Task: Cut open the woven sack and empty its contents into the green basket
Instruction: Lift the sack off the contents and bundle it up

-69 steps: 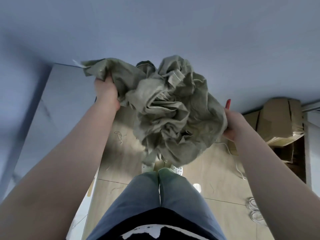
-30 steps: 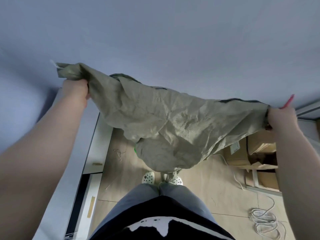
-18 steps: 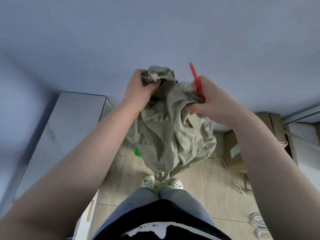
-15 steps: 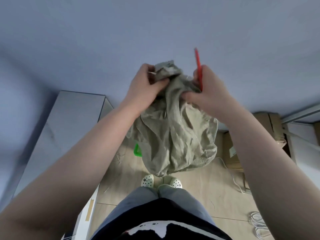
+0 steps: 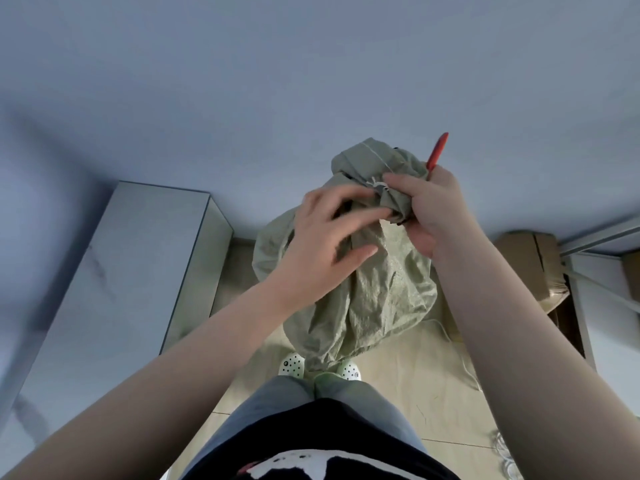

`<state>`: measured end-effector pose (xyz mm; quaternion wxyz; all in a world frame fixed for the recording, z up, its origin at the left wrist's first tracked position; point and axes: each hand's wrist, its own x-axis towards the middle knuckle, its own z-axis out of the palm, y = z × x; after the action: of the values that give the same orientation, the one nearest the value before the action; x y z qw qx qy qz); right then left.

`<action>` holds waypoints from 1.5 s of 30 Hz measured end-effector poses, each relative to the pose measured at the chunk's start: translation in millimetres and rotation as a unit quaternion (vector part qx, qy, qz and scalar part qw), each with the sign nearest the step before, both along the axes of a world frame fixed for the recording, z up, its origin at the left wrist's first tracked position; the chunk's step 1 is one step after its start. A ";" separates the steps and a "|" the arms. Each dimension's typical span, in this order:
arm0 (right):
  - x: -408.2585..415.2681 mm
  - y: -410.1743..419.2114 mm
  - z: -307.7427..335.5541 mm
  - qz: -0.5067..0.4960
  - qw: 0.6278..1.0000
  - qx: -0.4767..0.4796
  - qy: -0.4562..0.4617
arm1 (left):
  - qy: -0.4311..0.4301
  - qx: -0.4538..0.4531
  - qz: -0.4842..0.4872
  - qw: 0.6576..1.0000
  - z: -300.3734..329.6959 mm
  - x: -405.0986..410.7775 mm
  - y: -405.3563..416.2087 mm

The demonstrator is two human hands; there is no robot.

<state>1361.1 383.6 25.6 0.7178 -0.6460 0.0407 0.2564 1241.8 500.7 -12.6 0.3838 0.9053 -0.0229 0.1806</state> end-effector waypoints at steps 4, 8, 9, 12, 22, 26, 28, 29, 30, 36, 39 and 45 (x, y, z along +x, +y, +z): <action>-2.5 -6.3 19.4 0.030 0.998 0.048 -0.013 | 0.133 -0.023 0.096 0.986 -19.3 1.0 12.6; -11.2 2.5 37.1 0.039 0.995 0.089 -0.035 | 0.176 -0.026 0.143 0.974 -41.5 16.1 15.1; -10.7 1.5 43.6 0.023 0.992 0.110 -0.051 | 0.185 -0.041 0.182 0.965 -46.3 17.5 21.3; 11.2 -23.1 62.3 -0.066 0.974 0.212 -0.050 | 0.226 0.033 0.255 0.939 -73.8 7.3 59.3; 1.9 5.0 46.0 -0.084 0.991 0.105 -0.003 | 0.323 -0.070 0.061 0.942 -62.6 5.1 37.2; -26.2 36.2 79.7 -0.014 0.974 0.212 0.084 | 0.232 -0.106 0.209 0.944 -72.1 14.5 4.9; -31.0 31.4 96.3 0.044 0.961 0.252 0.107 | 0.184 -0.092 0.299 0.932 -70.0 21.6 7.1; -33.5 25.0 103.9 0.066 0.959 0.259 0.098 | 0.157 -0.100 0.335 0.924 -65.2 26.6 12.4; -34.8 16.2 109.0 0.062 0.959 0.262 0.083 | 0.138 -0.132 0.362 0.912 -58.9 32.2 21.4; 1.6 -77.2 25.5 -0.227 0.970 0.055 0.067 | 0.264 -0.377 0.199 0.866 -14.4 35.5 68.0; -7.5 -84.2 -46.9 -0.180 0.955 -0.233 0.040 | 0.310 -0.579 0.091 0.749 4.0 27.2 38.7; -57.7 -31.2 -128.9 -0.109 0.964 -0.224 0.093 | 0.135 -0.757 0.157 0.620 1.1 27.0 20.0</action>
<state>1303.4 352.4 -103.2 0.5714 -0.7553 0.2339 0.2197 1268.8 520.8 -11.5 0.8978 0.2991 0.3164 0.0669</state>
